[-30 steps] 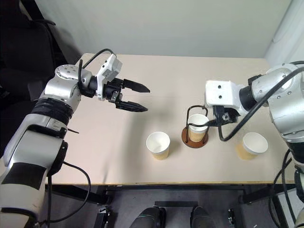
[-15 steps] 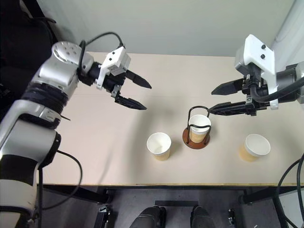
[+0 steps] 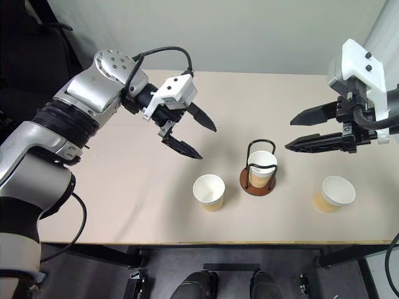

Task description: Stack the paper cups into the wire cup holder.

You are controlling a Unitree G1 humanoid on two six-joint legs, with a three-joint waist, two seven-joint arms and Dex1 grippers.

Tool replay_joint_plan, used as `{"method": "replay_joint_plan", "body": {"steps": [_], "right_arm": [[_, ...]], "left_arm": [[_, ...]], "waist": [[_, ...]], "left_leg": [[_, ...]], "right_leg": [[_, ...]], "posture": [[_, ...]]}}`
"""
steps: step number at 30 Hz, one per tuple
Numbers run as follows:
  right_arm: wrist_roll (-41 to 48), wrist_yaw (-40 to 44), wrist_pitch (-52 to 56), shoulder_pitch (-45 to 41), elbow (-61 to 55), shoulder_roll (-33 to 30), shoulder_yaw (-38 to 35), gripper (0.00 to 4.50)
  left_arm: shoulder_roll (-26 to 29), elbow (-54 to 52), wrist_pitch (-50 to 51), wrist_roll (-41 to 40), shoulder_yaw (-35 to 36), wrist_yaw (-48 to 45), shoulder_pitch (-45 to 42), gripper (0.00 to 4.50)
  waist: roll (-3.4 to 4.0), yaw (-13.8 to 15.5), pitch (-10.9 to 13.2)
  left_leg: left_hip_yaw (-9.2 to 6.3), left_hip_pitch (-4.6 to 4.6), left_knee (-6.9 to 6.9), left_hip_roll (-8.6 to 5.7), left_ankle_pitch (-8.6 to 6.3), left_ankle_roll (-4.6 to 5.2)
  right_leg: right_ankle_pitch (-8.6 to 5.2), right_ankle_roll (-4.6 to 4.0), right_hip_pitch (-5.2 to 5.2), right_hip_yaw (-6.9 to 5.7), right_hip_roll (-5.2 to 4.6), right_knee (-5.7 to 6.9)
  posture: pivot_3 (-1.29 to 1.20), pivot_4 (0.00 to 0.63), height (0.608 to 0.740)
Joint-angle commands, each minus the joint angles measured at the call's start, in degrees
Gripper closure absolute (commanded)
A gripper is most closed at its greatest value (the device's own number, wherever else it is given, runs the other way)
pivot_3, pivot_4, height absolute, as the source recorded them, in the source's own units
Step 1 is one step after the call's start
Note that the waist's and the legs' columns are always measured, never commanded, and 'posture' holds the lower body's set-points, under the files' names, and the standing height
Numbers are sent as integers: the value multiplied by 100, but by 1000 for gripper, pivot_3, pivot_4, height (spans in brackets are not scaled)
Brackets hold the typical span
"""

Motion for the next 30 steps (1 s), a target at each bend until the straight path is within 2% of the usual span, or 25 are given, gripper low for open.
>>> {"method": "replay_joint_plan", "body": {"steps": [1,5,14,25,30], "right_arm": [[8,-117,-365,-128,124,95,-43,1882],[6,-203,-449,-300,368,248,28,1882],[144,-62,-453,-284,397,82,88,1882],[253,83,-403,-370,440,-51,165,1882],[291,143,-399,-369,451,-126,177,1882]], "left_arm": [[167,-334,32,-177,-147,-178,23,0],[122,-432,169,-187,-183,-178,129,0],[-107,-472,444,53,-100,-178,126,0],[-782,103,373,1039,309,-178,307,0],[-796,30,251,1321,325,-178,416,0]], "waist": [[2,-16,0],[4,-14,1],[5,23,2],[4,21,1],[4,20,2]], "left_leg": [[2,0,5,-2,0,1],[7,6,18,-8,-5,11],[-10,3,45,-12,-10,23],[-12,3,45,-7,-7,17],[-11,4,44,-8,-8,16]], "right_leg": [[0,0,3,-3,0,0],[5,1,11,-11,11,4],[15,-1,30,-20,12,2],[15,3,29,-13,7,1],[14,5,27,-11,6,0]], "posture": [[0,150,740],[0,150,740],[0,150,740],[0,150,740],[0,150,740]]}}
